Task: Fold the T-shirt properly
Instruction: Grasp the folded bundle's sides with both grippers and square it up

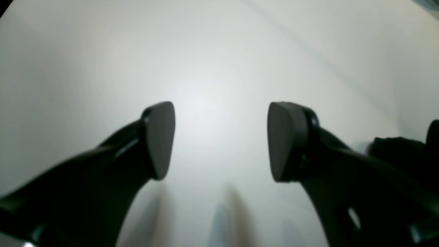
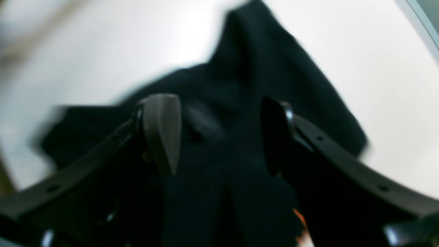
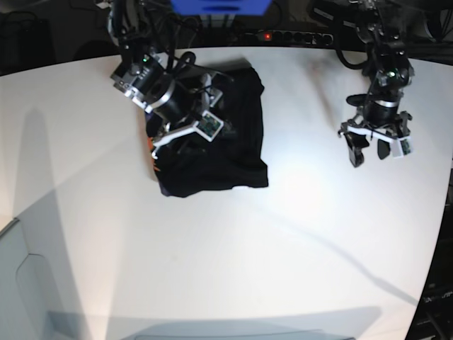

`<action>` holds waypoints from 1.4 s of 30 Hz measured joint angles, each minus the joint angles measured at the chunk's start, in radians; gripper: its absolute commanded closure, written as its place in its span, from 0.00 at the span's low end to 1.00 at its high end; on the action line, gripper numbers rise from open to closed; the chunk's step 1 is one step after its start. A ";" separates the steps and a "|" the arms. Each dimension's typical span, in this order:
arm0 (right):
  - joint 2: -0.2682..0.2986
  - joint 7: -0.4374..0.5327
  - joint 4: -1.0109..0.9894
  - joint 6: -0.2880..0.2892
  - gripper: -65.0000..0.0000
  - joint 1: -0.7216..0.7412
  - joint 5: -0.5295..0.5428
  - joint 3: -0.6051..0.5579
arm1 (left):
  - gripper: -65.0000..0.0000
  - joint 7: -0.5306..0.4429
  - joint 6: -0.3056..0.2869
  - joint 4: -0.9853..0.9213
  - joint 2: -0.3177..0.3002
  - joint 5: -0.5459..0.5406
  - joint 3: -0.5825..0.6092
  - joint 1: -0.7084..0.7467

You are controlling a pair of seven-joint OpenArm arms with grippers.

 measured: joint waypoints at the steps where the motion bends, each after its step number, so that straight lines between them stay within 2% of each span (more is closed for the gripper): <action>1: -0.003 -0.004 -0.002 0.000 0.43 -0.001 -0.002 0.010 | 0.37 -0.001 0.000 0.000 0.003 -0.001 -0.021 0.000; 4: -0.005 -0.001 -0.003 0.000 0.43 0.003 -0.001 0.017 | 0.37 -0.009 0.001 0.002 0.003 0.003 -0.043 0.000; 7: -0.006 0.001 -0.003 0.000 0.43 0.023 0.005 0.036 | 0.37 0.006 0.003 0.053 0.006 0.002 0.002 0.004; 13: -0.008 -0.008 -0.003 0.000 0.43 0.037 0.003 0.204 | 0.37 -0.002 0.003 0.119 0.069 -0.129 0.129 -0.025; 16: -0.011 0.003 -0.002 0.000 0.43 0.066 0.008 0.290 | 0.37 -0.006 0.004 0.117 0.126 -0.140 0.204 -0.030; 19: -0.011 -0.009 -0.002 0.000 0.43 0.061 0.004 0.354 | 0.37 -0.005 0.004 0.111 0.132 -0.137 0.283 -0.011; 25: -0.011 -0.008 -0.003 0.000 0.43 0.058 0.004 0.383 | 0.37 -0.010 0.008 0.024 0.137 -0.139 0.424 -0.041; 34: -0.013 -0.007 -0.004 0.000 0.43 0.013 0.007 0.384 | 0.38 -0.017 0.008 -0.092 0.137 -0.145 0.460 -0.117; 36: -0.013 -0.008 -0.004 0.000 0.43 0.011 0.006 0.384 | 0.46 -0.018 0.010 -0.111 0.143 -0.145 0.460 -0.137; 38: -0.014 -0.008 -0.004 0.000 0.43 0.006 0.007 0.384 | 0.63 -0.024 0.012 -0.135 0.169 -0.145 0.451 -0.153; 41: -0.013 -0.006 -0.004 0.000 0.43 -0.005 0.006 0.384 | 1.00 -0.017 0.011 -0.159 0.176 -0.148 0.455 -0.161; 42: -0.013 -0.008 -0.004 0.000 0.43 -0.006 0.006 0.384 | 1.00 -0.017 0.012 -0.168 0.176 -0.148 0.454 -0.164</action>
